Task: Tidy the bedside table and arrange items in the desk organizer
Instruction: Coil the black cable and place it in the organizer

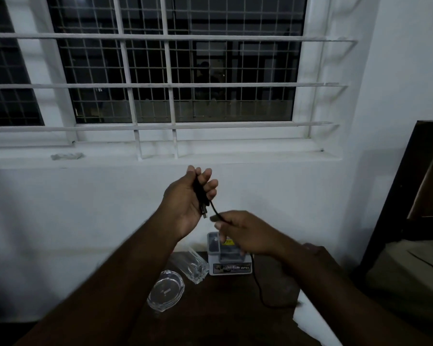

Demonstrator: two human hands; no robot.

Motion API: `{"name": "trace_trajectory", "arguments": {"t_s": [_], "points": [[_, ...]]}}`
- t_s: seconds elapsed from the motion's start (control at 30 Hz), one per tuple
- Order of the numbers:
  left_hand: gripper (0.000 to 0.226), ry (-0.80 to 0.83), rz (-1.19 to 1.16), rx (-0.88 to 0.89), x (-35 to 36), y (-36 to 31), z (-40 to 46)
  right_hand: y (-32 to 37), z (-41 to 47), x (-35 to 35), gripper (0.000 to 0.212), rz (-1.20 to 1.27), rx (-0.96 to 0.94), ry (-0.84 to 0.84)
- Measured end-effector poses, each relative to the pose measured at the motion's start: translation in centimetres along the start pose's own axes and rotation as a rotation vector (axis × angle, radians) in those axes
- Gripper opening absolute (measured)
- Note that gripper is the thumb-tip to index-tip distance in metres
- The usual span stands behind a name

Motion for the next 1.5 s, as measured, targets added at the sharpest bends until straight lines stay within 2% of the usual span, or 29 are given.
{"name": "trace_trajectory", "arguments": {"t_s": [0.1,0.2,0.27,0.3,0.4,0.47,0.53,0.63,0.8,0.9,1.0,1.1,1.17,1.2,1.3,1.4,1.5], "points": [[0.029,-0.091,0.238,0.174,-1.0,-0.5,0.3,2.3,-1.5,0.3,0.029,-0.119,-0.075,0.054],[0.031,-0.091,0.703,0.295,-1.5,-0.5,-0.3,4.8,-2.3,-2.3,0.028,-0.222,-0.122,0.036],[0.032,-0.058,0.925,0.294,-1.3,0.0,-0.7,6.2,-2.2,-4.6,0.021,-0.319,-0.16,-0.008],[0.034,-0.018,0.954,0.237,-1.2,0.5,-0.9,6.7,-1.9,-5.8,0.017,-0.373,-0.185,-0.049],[0.039,0.177,0.778,-0.034,-0.2,2.2,-1.8,6.6,-0.4,-9.0,0.015,-0.455,-0.243,-0.197],[0.038,0.291,0.595,-0.178,0.5,2.8,-2.6,5.7,0.2,-9.9,0.016,-0.422,-0.292,-0.249],[0.034,0.337,0.346,-0.263,1.1,2.8,-2.9,3.9,0.4,-9.4,0.017,-0.343,-0.317,-0.268],[0.031,0.295,0.091,-0.237,1.1,1.8,-2.6,0.9,-0.1,-6.3,0.023,-0.087,-0.227,-0.2],[0.034,0.06,-0.092,-0.112,0.0,1.7,-1.2,0.2,-2.5,1.3,0.042,0.126,-0.119,0.028],[0.031,-0.071,-0.047,0.047,-1.0,0.8,-0.6,1.1,-3.8,3.3,0.042,0.111,-0.081,0.137],[0.031,-0.096,0.324,0.179,-1.3,0.0,-1.1,2.4,-4.4,3.1,0.036,0.029,-0.052,0.238],[0.034,0.002,0.741,0.211,-1.3,0.8,-1.8,4.9,-4.2,0.2,0.025,-0.188,-0.181,0.135],[0.04,0.109,0.905,0.153,-1.2,2.0,-2.3,6.4,-3.8,-2.3,0.017,-0.341,-0.275,0.039],[0.042,0.166,0.87,0.084,-1.1,2.7,-2.5,6.9,-3.5,-3.6,0.014,-0.419,-0.299,-0.009],[0.042,0.263,0.576,-0.129,-0.9,4.4,-3.3,7.7,-2.4,-6.6,0.01,-0.554,-0.408,-0.163],[0.048,0.336,0.275,-0.27,-0.5,4.8,-3.8,6.9,-1.3,-7.9,0.014,-0.506,-0.495,-0.255],[0.047,0.394,0.066,-0.31,-0.2,4.4,-4.0,4.5,-0.5,-7.1,0.016,-0.392,-0.485,-0.307]]}}
Point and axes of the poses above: each hand's wrist, its own z-axis towards the middle knuckle, its own x-axis out of the palm, y = z × x, the point moved 6 cm from there along z, towards the middle knuckle, and after that the axes turned 1 degree about x, right-handed, at the moved point
